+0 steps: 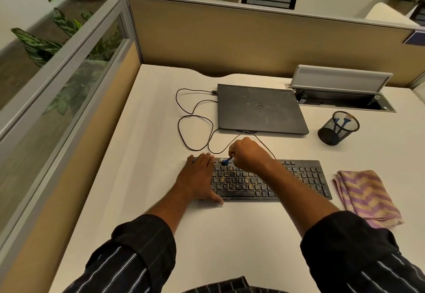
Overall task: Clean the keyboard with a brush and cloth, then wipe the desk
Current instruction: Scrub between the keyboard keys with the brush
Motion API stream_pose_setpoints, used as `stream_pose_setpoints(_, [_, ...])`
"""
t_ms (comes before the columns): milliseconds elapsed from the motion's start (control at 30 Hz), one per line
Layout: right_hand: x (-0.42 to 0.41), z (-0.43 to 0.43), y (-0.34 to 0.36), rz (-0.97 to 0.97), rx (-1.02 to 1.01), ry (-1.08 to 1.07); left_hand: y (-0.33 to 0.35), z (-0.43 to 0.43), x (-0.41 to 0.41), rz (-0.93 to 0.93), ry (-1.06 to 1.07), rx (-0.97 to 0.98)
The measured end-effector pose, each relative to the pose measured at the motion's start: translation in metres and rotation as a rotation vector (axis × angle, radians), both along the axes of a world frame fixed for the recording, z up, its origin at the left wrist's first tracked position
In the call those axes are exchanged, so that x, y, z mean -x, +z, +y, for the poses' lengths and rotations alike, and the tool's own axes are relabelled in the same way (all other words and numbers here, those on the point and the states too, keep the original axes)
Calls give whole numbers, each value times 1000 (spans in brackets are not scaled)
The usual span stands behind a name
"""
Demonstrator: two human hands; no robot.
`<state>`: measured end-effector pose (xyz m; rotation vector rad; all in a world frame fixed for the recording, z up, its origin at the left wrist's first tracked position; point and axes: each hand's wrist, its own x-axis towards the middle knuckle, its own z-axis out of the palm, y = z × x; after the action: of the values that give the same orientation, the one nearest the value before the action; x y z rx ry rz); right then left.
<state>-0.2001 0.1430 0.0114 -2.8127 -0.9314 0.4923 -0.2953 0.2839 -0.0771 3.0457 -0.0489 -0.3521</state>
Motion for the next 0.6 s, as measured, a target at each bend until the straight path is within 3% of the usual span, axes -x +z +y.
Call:
stream_pose_setpoints(467, [-7, 1, 5, 13, 20, 11, -2, 4, 1, 30, 8, 28])
stream_pose_setpoints(600, [-10, 6, 5, 4, -68, -30, -2, 7, 3, 36, 15, 20])
